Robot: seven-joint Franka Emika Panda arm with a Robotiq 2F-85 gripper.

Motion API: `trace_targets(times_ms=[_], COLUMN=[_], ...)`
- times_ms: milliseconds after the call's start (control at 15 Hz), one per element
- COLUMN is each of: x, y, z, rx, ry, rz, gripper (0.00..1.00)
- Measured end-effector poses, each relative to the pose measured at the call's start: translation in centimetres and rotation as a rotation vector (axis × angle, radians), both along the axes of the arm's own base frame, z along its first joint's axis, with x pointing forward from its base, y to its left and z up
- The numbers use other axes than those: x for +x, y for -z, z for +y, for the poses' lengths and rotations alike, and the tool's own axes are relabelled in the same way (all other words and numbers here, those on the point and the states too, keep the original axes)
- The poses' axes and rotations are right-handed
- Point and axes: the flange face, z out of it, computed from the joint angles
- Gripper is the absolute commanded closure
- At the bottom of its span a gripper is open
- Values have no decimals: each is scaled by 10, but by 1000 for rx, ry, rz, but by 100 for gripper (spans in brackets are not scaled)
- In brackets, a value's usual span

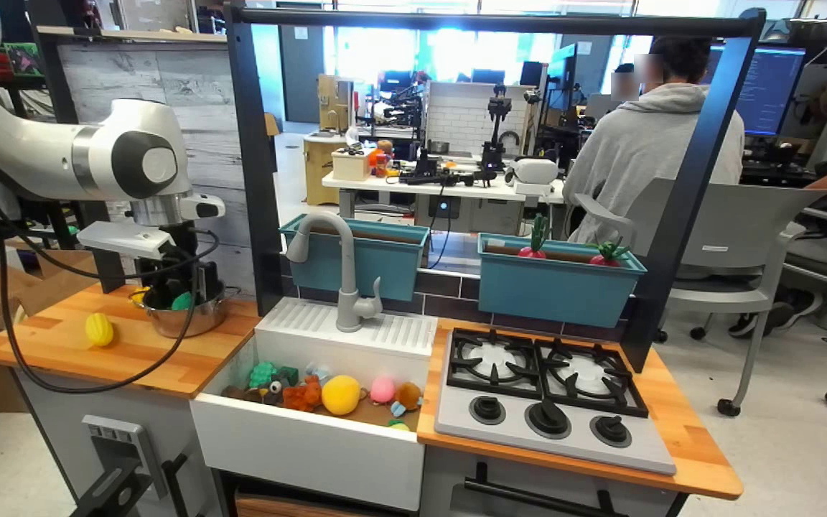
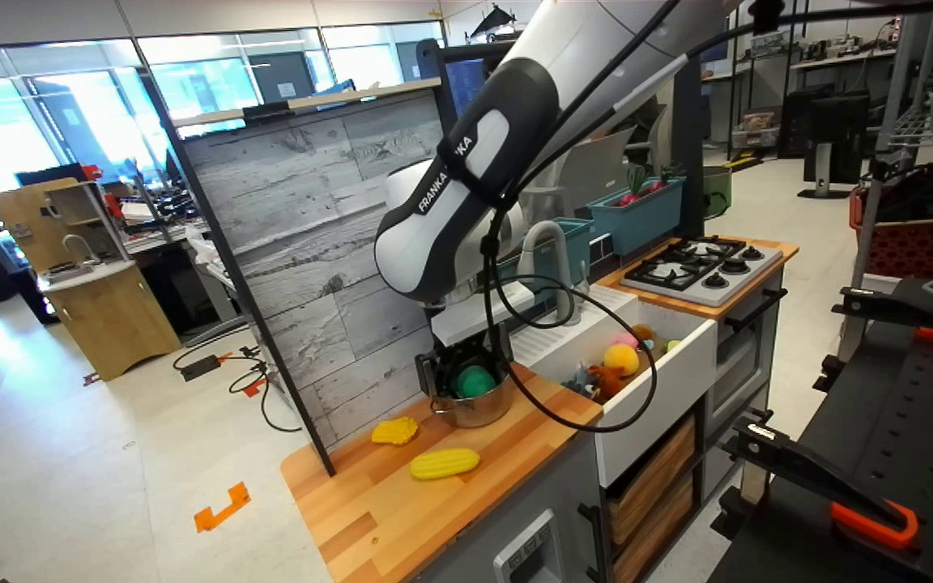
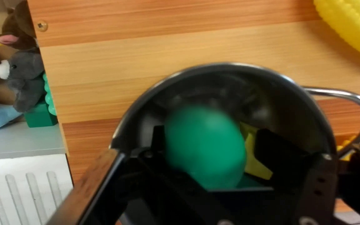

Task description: Take the green plush out of the pot

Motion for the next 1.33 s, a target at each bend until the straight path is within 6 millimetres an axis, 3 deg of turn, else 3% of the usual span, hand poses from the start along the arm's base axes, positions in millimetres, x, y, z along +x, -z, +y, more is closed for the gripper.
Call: trace_targets(times_ms=[400,800,1333], x=[3,7,10], y=[-8,-19,-60], z=[7,-2,-8], rx=[-3,-14,-6], ry=[-9,-25,-119], rz=[-4,0,-1], gripper=[97,96,96])
